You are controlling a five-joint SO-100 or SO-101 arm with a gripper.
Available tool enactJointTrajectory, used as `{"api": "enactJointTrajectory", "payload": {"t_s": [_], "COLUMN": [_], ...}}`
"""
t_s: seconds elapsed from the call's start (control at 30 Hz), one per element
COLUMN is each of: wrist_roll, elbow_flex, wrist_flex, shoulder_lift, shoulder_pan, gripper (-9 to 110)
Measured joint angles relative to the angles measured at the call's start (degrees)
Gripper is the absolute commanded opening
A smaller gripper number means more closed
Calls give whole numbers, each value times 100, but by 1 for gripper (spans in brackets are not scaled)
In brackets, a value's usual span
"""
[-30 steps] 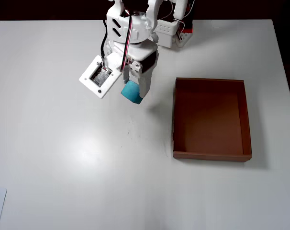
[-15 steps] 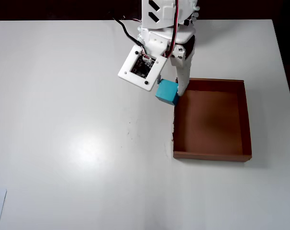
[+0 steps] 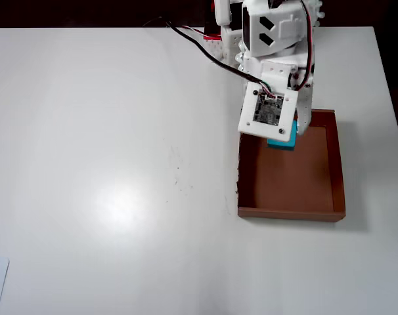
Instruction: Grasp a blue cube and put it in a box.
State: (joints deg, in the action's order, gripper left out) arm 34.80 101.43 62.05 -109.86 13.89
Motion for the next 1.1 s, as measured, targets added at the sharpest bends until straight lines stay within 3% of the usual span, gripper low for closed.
{"api": "enactJointTrajectory", "payload": {"t_s": [0.33, 1.1], "wrist_roll": [0, 123], "elbow_flex": [589, 2628], "wrist_flex": [-1116, -2769], "shoulder_lift": [932, 1002], "shoulder_pan": [483, 554], "gripper": [15, 15]}}
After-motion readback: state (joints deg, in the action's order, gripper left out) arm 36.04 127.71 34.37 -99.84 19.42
